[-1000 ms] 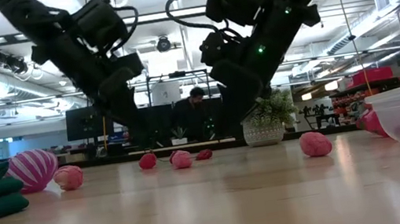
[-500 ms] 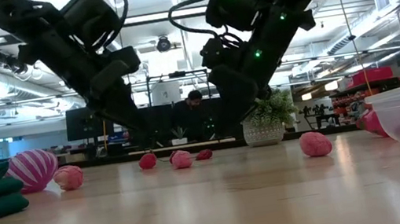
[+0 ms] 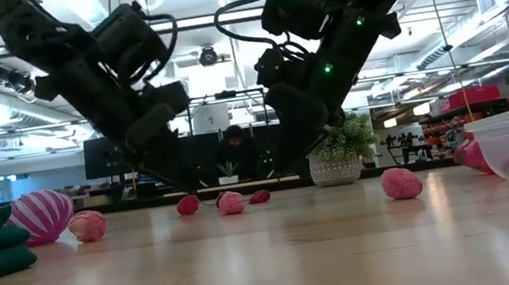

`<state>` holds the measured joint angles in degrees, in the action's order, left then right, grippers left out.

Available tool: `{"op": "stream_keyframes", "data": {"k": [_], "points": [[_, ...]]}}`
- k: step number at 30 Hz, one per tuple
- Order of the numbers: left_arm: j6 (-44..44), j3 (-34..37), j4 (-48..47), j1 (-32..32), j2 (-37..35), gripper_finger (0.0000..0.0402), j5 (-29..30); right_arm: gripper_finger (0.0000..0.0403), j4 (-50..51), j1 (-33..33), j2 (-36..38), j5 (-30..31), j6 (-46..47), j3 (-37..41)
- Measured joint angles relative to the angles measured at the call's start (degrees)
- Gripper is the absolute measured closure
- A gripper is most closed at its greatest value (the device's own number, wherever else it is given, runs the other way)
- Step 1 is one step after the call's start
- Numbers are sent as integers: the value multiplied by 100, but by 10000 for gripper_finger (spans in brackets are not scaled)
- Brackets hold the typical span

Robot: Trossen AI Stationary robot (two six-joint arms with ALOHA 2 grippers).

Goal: Pick and placing Produce into tupperware
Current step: Put the red cherry into the transparent bin

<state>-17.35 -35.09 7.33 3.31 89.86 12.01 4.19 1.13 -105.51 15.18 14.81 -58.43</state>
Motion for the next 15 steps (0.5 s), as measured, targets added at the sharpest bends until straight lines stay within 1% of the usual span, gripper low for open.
{"op": "stream_keyframes", "data": {"k": [3,7,11,15], "points": [[-3,-4,168,36,176,224,-4,270,-9,0,0,0,2,0],[-11,-15,304,42,353,233,0,270,-1,0,0,-2,10,0],[-5,-2,343,38,465,253,-12,270,1,-1,0,-1,13,0],[0,-11,539,44,473,282,6,270,-6,0,0,-2,11,0]]}}
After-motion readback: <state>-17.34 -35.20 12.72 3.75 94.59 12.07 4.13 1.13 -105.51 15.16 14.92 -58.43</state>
